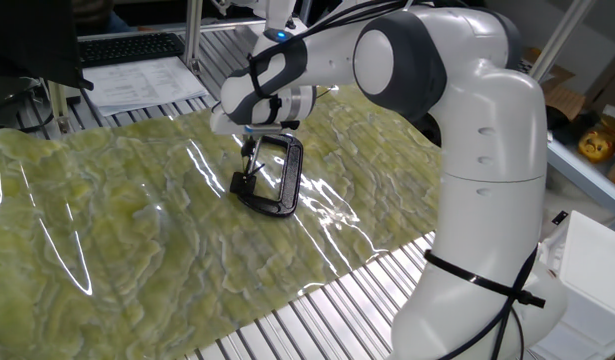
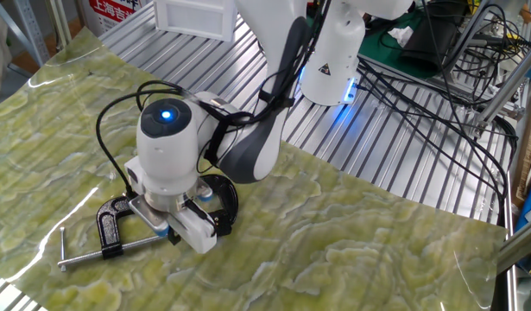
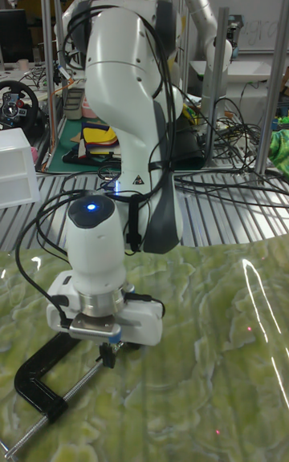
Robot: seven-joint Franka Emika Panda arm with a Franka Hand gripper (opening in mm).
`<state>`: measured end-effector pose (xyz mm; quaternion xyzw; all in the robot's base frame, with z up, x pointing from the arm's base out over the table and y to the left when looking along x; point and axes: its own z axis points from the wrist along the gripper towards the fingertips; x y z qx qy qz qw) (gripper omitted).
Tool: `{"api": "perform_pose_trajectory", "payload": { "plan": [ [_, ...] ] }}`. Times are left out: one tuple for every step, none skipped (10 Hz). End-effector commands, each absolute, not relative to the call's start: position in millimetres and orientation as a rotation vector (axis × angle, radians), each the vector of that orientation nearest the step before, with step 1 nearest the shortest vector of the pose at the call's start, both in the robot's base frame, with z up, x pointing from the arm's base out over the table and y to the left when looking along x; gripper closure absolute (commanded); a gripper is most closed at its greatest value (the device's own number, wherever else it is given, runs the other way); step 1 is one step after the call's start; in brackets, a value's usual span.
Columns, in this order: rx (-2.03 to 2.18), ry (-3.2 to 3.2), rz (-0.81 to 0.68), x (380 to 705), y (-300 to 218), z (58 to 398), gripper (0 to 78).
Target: Turn the hands of a clock
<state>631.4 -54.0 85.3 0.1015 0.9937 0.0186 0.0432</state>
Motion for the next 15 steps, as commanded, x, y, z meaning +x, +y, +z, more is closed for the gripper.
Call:
{"api": "perform_pose_trajectory", "payload": {
  "plan": [
    [0.297, 3.041, 0.059, 628.5, -58.2, 89.7, 77.6],
    [0.289, 3.041, 0.059, 624.8, -59.1, 89.7, 77.6],
    [0.289, 3.04, 0.059, 623.1, -58.9, 89.3, 77.6],
    [0.285, 3.039, 0.058, 619.9, -58.6, 89.5, 77.6],
    [0.277, 3.041, 0.058, 616.9, -58.8, 91.6, 77.6],
    [0.271, 3.043, 0.06, 613.2, -59.2, 94.4, 77.6],
    [0.271, 3.043, 0.06, 613.2, -59.2, 94.4, 77.6],
    [0.276, 3.045, 0.059, 606.1, -58.3, 98.1, 77.6],
    [0.281, 3.044, 0.059, 600.9, -57.7, 98.5, 77.6],
    [0.282, 3.043, 0.059, 597.8, -57.4, 97.9, 77.6],
    [0.282, 3.042, 0.058, 595.1, -57.1, 97.5, 77.6],
    [0.282, 3.042, 0.058, 593.1, -56.9, 97.4, 77.6],
    [0.286, 3.046, 0.059, 593.5, -56.9, 97.6, 77.6],
    [0.289, 3.045, 0.059, 595.1, -57.1, 98.1, 77.6],
    [0.289, 3.045, 0.059, 596.0, -57.2, 98.2, 77.6]
  ]
}}
